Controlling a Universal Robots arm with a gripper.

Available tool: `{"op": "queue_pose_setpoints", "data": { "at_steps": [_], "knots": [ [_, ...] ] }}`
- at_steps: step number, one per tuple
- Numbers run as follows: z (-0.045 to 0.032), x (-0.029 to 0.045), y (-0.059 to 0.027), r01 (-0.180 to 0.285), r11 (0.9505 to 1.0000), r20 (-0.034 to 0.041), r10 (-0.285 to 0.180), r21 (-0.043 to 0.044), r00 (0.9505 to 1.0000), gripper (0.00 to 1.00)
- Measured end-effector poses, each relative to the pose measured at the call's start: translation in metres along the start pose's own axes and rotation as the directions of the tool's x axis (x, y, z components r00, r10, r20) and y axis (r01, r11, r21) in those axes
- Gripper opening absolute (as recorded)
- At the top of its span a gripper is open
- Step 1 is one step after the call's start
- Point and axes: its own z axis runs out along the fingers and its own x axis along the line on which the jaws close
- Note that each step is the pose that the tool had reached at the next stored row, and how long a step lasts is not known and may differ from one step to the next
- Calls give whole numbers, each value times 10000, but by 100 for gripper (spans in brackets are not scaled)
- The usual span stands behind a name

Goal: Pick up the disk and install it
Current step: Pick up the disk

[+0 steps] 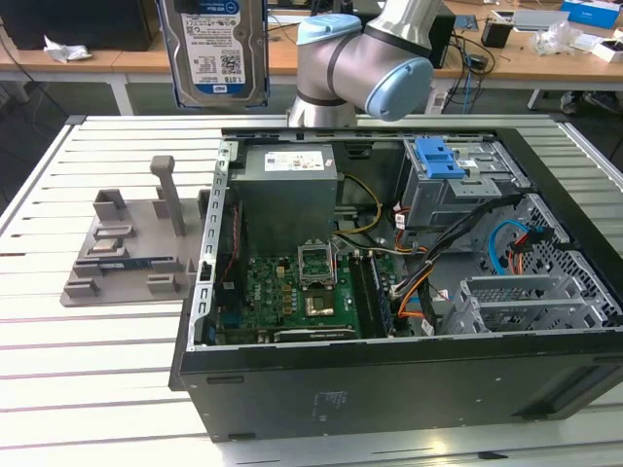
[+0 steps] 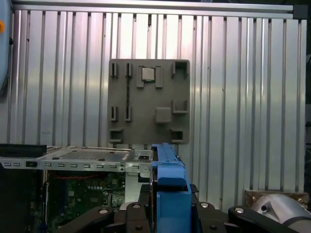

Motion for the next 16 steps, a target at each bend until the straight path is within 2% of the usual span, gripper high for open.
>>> {"op": "queue_pose_setpoints", "data": {
  "at_steps": [16],
  "knots": [
    [10,94,-44,-1,10000,0,1,-1,10000,37]
  ]
}}
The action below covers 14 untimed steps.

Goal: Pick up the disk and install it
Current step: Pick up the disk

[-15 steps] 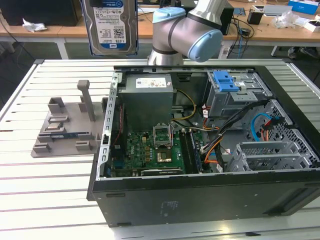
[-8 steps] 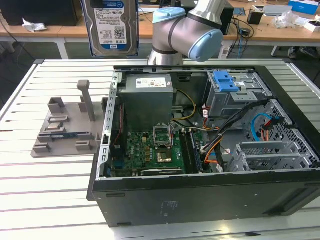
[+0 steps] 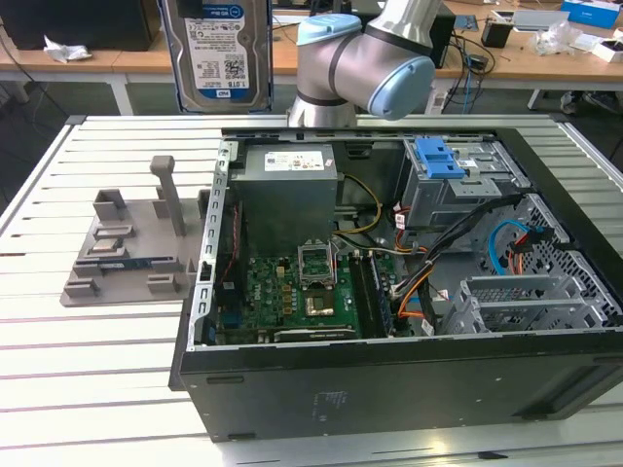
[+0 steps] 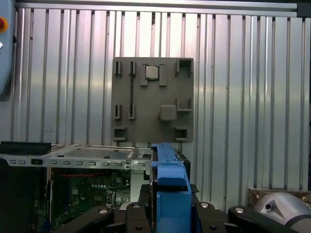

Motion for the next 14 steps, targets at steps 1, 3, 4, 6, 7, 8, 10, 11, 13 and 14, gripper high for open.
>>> {"op": "queue_pose_setpoints", "data": {
  "at_steps": [1,3,4,6,7,8,10,11,13,14],
  "knots": [
    [1,7,-3,1,10000,0,-1,0,10000,37],
    [2,24,-9,1,10000,-1,-1,0,10000,37],
    [3,35,-13,1,10000,-1,-1,-1,10000,37],
    [4,49,-16,1,10000,0,-1,0,10000,37],
    [6,61,-19,1,10000,-1,-1,0,10000,37],
    [6,67,-21,0,10000,0,0,0,10000,37],
    [8,88,-25,1,10000,-1,-1,0,10000,37],
    [8,96,-26,0,10000,0,0,0,10000,37],
    [9,110,-28,0,10000,0,0,0,10000,37],
    [10,120,-30,1,10000,0,-1,1,10000,37]
  ]
}}
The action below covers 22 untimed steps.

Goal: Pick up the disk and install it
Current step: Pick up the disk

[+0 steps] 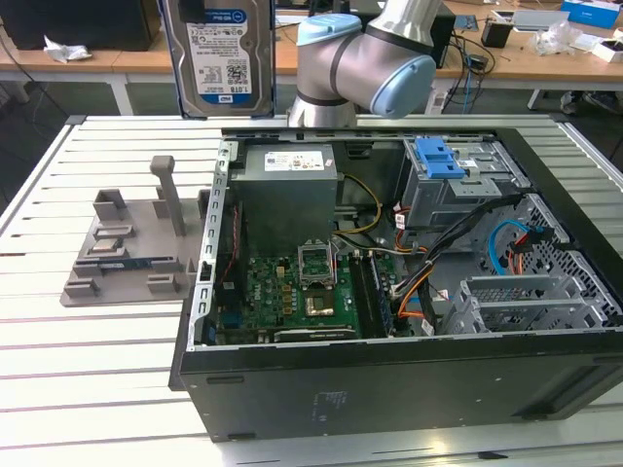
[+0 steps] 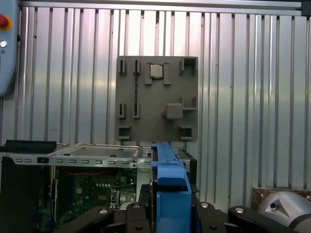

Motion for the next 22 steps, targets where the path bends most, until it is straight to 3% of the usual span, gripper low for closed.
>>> {"op": "queue_pose_setpoints", "data": {
  "at_steps": [9,11,15,18,22],
  "knots": [
    [9,174,-8,0,10000,-1,0,0,10000,37],
    [12,257,-10,-1,10000,0,1,-1,10000,37],
    [15,351,-39,1,10000,0,-1,0,10000,37],
    [13,389,-129,-1,10000,-1,1,-4,10000,37],
    [6,448,-386,0,10000,0,0,-22,10000,37]
  ]
}}
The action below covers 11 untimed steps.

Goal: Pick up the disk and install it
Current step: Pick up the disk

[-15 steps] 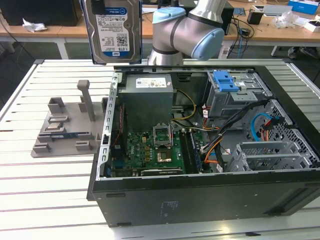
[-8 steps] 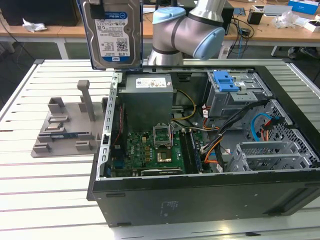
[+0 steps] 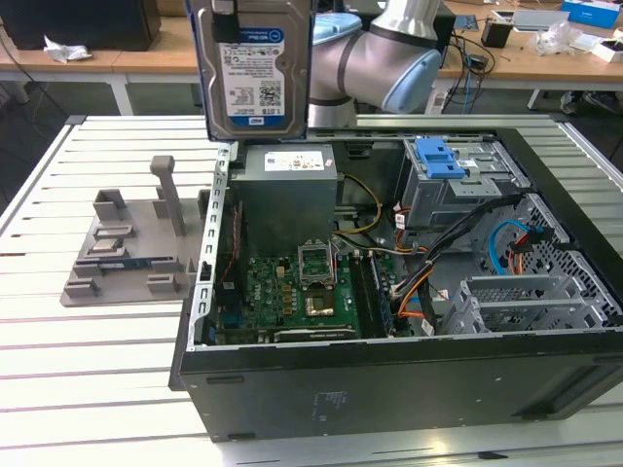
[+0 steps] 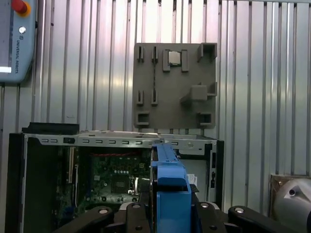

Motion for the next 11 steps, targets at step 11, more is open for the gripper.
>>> {"op": "queue_pose_setpoints", "data": {
  "at_steps": [11],
  "knots": [
    [-8,94,-417,1,10000,1,-1,-26,10000,37]
  ]
}}
